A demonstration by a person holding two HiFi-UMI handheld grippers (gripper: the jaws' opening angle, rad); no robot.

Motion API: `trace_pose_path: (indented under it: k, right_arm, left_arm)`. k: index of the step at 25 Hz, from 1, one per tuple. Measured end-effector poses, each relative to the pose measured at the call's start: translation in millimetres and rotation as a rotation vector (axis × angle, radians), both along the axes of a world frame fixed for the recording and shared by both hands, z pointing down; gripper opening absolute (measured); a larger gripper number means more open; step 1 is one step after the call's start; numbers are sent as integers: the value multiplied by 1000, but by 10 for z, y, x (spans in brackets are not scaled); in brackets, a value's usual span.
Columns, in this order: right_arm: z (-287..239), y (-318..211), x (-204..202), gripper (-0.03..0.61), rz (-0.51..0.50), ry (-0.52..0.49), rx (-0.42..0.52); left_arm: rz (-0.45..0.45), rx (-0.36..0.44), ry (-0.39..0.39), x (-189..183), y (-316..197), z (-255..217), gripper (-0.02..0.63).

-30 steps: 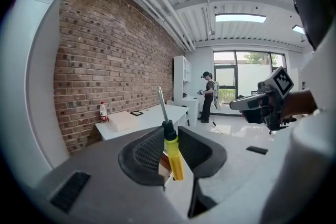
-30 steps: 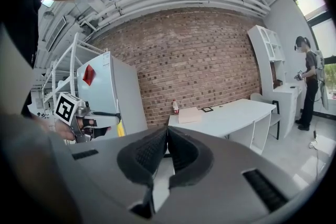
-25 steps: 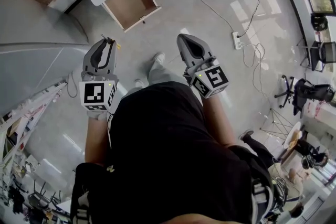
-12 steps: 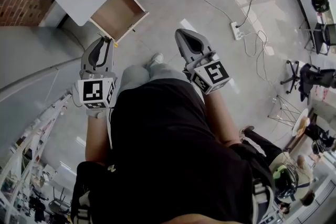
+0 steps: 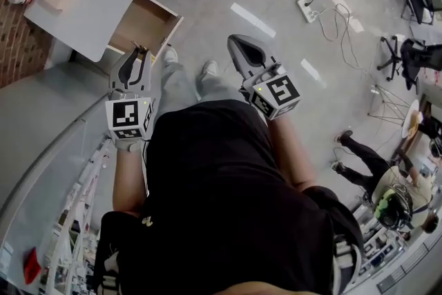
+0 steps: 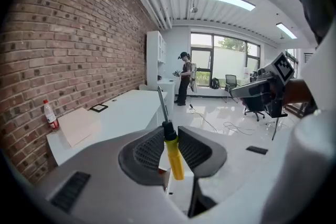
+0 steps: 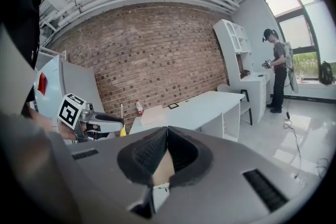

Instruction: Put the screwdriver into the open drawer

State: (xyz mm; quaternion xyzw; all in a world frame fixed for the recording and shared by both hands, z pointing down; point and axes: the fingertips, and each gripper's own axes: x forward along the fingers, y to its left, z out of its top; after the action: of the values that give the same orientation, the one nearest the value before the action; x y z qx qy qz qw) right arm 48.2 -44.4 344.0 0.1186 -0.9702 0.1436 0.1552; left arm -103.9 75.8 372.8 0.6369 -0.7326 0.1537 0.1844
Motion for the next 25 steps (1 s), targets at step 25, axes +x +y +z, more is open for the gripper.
trace_pose_path:
  k: [25]
  right_arm:
    - [684, -172, -194, 11, 431, 143, -98]
  left_arm:
    - [470, -424, 56, -532, -689, 2125, 86]
